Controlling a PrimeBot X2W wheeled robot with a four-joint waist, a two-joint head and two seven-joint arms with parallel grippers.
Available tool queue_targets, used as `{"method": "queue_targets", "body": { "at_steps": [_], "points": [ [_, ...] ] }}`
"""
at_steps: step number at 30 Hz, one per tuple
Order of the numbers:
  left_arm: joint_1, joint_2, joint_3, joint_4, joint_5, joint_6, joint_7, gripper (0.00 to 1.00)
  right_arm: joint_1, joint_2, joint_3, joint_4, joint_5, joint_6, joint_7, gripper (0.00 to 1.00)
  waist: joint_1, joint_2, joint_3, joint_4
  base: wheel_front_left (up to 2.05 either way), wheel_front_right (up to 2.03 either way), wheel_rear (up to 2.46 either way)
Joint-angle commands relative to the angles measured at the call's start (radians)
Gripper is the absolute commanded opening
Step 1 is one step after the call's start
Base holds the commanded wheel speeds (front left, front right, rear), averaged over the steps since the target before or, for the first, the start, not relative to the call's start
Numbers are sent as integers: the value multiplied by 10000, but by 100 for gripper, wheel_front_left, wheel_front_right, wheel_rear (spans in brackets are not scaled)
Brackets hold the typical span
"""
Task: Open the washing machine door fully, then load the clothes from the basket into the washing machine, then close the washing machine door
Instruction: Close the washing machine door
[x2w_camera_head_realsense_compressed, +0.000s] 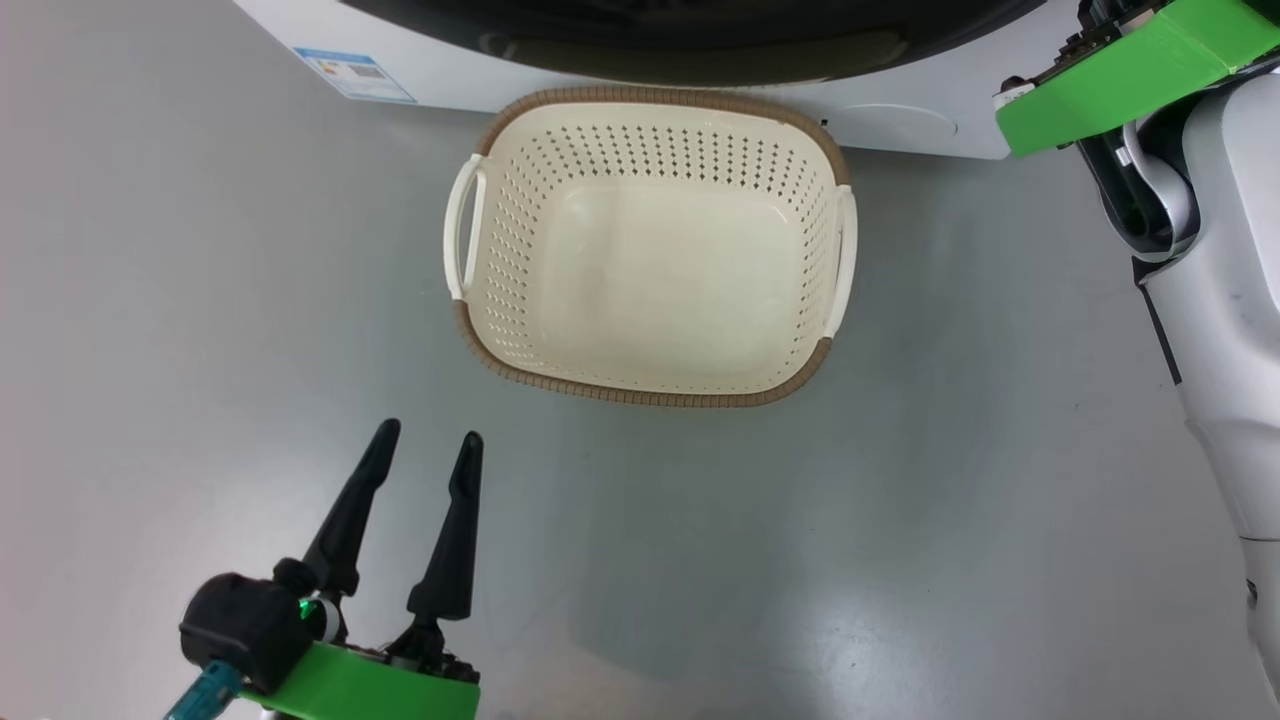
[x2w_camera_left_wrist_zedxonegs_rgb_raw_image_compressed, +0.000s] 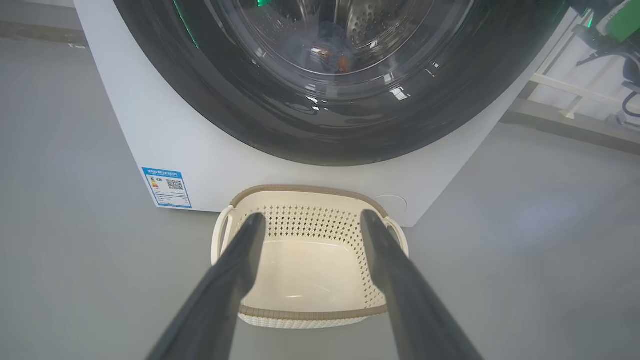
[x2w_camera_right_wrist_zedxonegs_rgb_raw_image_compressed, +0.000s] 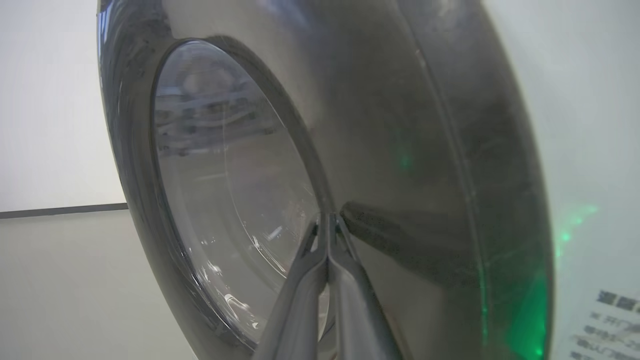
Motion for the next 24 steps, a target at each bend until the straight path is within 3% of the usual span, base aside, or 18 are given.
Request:
{"method": "queue_targets", "body": {
  "at_steps": [1,11,14,15,17,20,22,24],
  "points": [
    [-121,100,353,-225,52,-25,-63,100,-182,2,-274,-209,9,-84,-44,0,0,0,-36,-33,0,0,0],
    [-106,97,510,77,-30,-25,-63,100,821,275,123,-520,160,-84,-44,0,0,0,-758,-506,0,0,0],
    [-54,111,577,247,-71,-25,-63,100,1359,322,296,-717,263,-84,-44,6,0,0,-1145,-720,0,0,0],
    [-35,120,588,302,-79,-25,-63,100,1555,336,356,-786,295,-84,-44,11,0,0,-1285,-796,0,0,0],
    [24,133,649,420,-96,-25,-63,100,1968,360,460,-909,337,-84,-44,36,0,0,-1569,-960,0,0,0],
    [150,170,749,630,-87,-25,-63,100,2567,398,602,-1089,354,-84,-44,52,0,0,-2013,-1224,0,0,0],
    [262,182,841,788,-68,-25,-63,100,2983,425,629,-1238,348,-84,-44,78,0,0,-2326,-1392,0,0,0],
    [389,179,968,938,-46,-25,-63,100,3440,451,588,-1420,324,-84,-44,95,0,0,-2653,-1561,0,0,0]
  ]
}}
